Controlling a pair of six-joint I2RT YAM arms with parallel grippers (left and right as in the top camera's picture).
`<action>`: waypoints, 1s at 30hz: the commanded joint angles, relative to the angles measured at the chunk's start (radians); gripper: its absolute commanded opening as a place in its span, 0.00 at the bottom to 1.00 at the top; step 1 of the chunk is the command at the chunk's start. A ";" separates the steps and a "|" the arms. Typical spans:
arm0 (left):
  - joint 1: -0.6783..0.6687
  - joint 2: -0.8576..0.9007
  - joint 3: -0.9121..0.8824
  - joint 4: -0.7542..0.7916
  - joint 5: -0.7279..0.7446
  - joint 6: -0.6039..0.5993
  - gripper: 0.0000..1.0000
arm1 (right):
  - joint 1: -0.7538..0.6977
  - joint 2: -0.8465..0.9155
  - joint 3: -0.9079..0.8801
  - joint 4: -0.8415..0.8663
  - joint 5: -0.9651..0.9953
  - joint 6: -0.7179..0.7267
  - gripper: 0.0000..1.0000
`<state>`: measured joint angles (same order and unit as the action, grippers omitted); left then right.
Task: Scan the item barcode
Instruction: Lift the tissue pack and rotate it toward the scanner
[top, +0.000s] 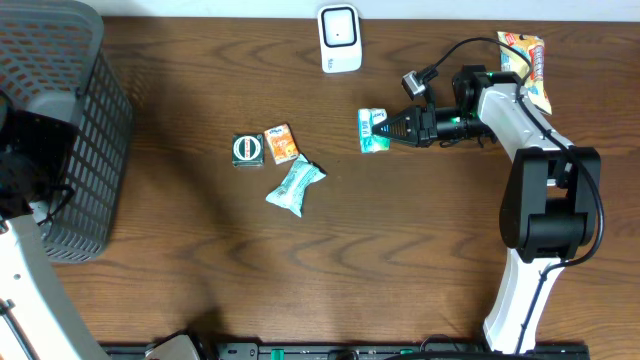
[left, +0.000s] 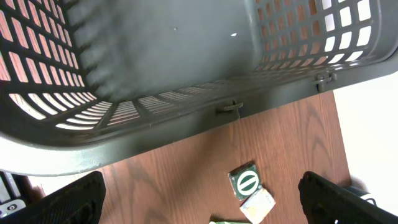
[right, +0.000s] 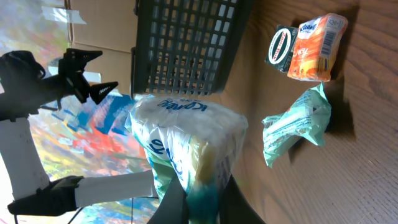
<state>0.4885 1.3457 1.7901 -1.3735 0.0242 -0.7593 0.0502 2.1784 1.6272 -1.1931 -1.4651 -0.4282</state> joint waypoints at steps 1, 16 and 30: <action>0.004 0.000 0.003 -0.003 -0.006 -0.002 0.98 | 0.004 -0.026 -0.004 0.000 -0.019 -0.022 0.01; 0.004 0.000 0.003 -0.003 -0.006 -0.002 0.98 | 0.004 -0.026 -0.004 0.000 -0.018 -0.022 0.01; 0.004 0.000 0.003 -0.003 -0.006 -0.002 0.98 | 0.029 -0.026 -0.004 0.015 0.000 -0.022 0.01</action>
<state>0.4885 1.3457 1.7901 -1.3735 0.0242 -0.7593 0.0666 2.1784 1.6272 -1.1843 -1.4441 -0.4286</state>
